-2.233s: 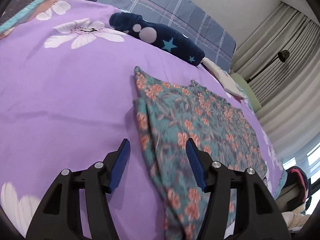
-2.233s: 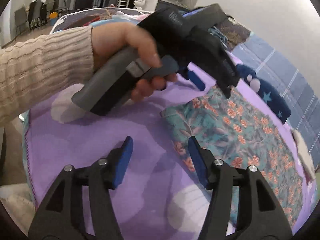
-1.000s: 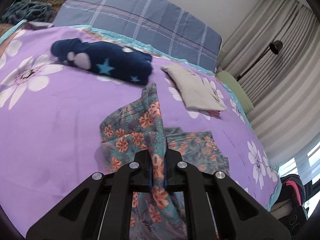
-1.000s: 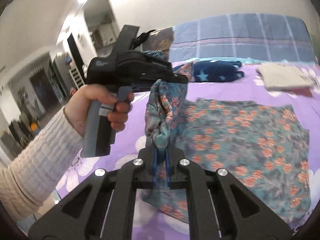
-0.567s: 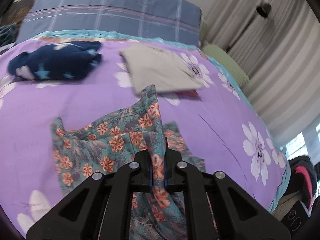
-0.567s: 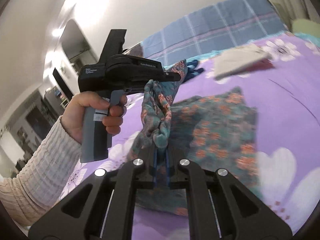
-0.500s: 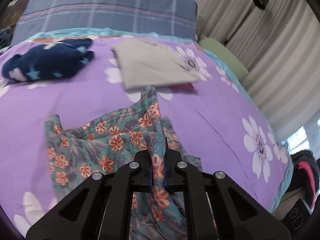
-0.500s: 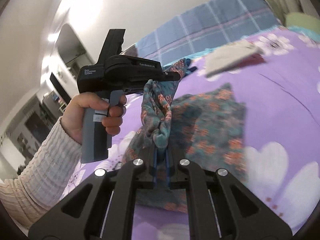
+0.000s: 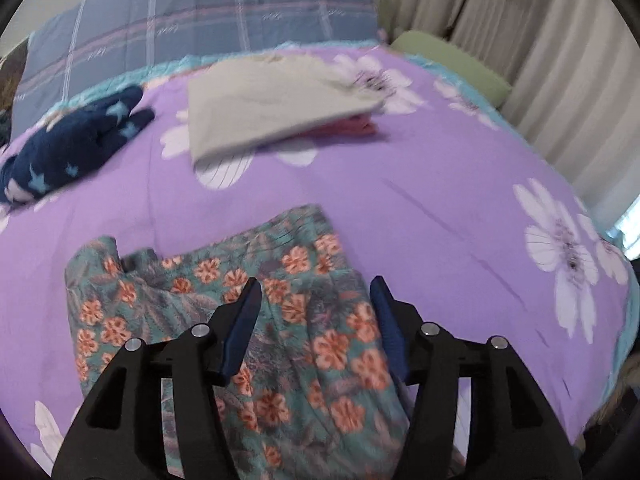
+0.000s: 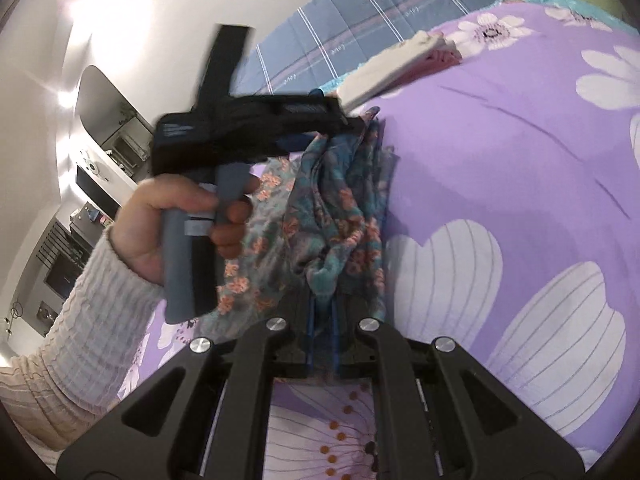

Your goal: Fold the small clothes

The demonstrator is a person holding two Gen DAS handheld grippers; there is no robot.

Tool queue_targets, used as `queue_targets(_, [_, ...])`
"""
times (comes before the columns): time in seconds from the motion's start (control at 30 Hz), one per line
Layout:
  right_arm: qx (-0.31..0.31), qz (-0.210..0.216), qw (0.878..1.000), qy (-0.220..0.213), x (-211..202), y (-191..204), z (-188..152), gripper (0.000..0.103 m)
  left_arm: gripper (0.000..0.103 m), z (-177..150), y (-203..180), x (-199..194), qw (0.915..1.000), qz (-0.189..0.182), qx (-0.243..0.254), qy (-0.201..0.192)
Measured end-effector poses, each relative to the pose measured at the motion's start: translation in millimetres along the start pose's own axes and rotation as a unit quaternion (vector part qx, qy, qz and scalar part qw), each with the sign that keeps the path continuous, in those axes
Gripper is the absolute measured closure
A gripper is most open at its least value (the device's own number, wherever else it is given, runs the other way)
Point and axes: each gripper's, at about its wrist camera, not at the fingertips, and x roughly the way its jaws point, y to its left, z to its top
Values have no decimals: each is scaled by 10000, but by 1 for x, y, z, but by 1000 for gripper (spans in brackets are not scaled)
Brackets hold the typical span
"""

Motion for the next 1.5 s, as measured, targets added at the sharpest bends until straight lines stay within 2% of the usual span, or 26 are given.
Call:
queue_targets(0.13, [219, 103, 9996, 144, 3, -11, -5, 97, 30, -23, -2, -51, 9963, 474, 548, -464])
queue_targets(0.2, [325, 175, 9992, 176, 4, -14, -6, 96, 20, -42, 1, -73, 9943, 595, 618, -630])
queue_targets(0.33, [378, 215, 9988, 218, 4, -15, -5, 91, 15, -94, 14, -107, 9925, 823, 606, -665])
queue_targets(0.4, [369, 187, 9988, 260, 3, -15, -4, 81, 12, -128, 21, -121, 9908, 1052, 570, -637])
queue_targets(0.43, [361, 182, 9988, 285, 2, -15, -5, 67, 12, -138, 23, -124, 9902, 1121, 553, -616])
queue_targets(0.47, [359, 166, 9988, 301, 3, -16, -4, 60, 12, -154, 25, -129, 9898, 1190, 534, -573])
queue_targets(0.57, [268, 137, 9990, 343, 2, -12, -5, 59, 11, -188, 25, -137, 9901, 1226, 564, -397])
queue_targets(0.7, [111, 42, 9991, 413, 6, -4, -2, 60, 11, -210, 18, -134, 9904, 1158, 718, -248])
queue_targets(0.77, [31, -44, 9991, 430, 10, 0, -1, 78, 11, -214, 19, -127, 9880, 1362, 695, -206])
queue_targets(0.87, [-11, -132, 9991, 403, 11, 5, 1, 89, 11, -217, 26, -119, 9864, 1535, 549, -205])
queue_targets(1.07, [26, -11, 9999, 107, -7, 11, 9, 93, 11, -224, 28, -120, 9834, 1662, 708, -191])
queue_targets(1.2, [65, -37, 9999, 86, -8, 11, 11, 93, 11, -227, 35, -119, 9800, 1893, 596, -147])
queue_targets(1.27, [84, -116, 9998, 110, -6, 9, 9, 94, 11, -229, 42, -120, 9780, 2024, 497, -121])
queue_targets(1.37, [152, -301, 9993, 178, -5, 2, 4, 95, 10, -231, 53, -125, 9804, 1951, 251, -105])
queue_targets(1.5, [367, -841, 9944, 520, 0, -21, -9, 95, 10, -238, 58, -126, 9818, 1888, 205, -53])
